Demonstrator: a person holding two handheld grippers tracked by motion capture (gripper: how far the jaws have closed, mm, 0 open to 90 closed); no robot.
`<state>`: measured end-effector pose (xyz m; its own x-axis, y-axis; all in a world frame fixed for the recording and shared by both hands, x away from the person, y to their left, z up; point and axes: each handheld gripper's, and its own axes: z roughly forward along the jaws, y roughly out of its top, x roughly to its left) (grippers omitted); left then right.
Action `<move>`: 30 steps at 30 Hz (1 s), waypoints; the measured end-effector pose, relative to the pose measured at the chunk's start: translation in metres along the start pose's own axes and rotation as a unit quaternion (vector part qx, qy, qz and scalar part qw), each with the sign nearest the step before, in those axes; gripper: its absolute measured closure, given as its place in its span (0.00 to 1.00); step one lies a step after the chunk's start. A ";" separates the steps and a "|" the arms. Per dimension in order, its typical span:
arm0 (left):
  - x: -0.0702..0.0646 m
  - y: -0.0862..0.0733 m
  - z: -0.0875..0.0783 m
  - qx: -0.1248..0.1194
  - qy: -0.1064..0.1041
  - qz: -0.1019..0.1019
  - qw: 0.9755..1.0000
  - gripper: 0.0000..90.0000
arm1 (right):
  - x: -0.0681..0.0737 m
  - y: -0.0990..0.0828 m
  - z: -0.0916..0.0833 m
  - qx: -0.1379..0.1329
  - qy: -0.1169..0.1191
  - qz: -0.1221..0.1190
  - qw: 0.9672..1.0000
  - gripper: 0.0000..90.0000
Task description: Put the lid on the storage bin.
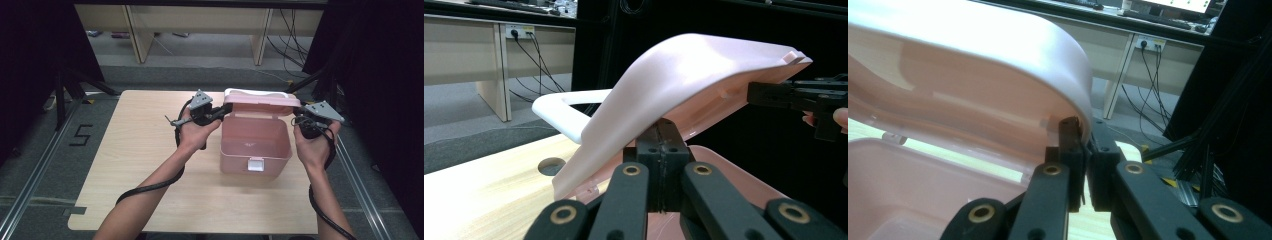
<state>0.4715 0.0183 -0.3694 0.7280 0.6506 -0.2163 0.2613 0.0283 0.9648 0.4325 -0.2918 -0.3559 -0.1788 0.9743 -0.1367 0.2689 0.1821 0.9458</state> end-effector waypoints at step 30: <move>-0.015 -0.029 -0.015 0.009 -0.017 0.019 1.000 1.00 | 0.008 -0.031 -0.021 0.002 0.002 -0.008 1.000 0.96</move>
<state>0.4433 0.0195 -0.3915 0.7587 0.6244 -0.1856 0.2446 -0.0091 0.9696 0.4027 -0.2922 -0.3797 -0.1872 0.9706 -0.1512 0.2690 0.1987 0.9424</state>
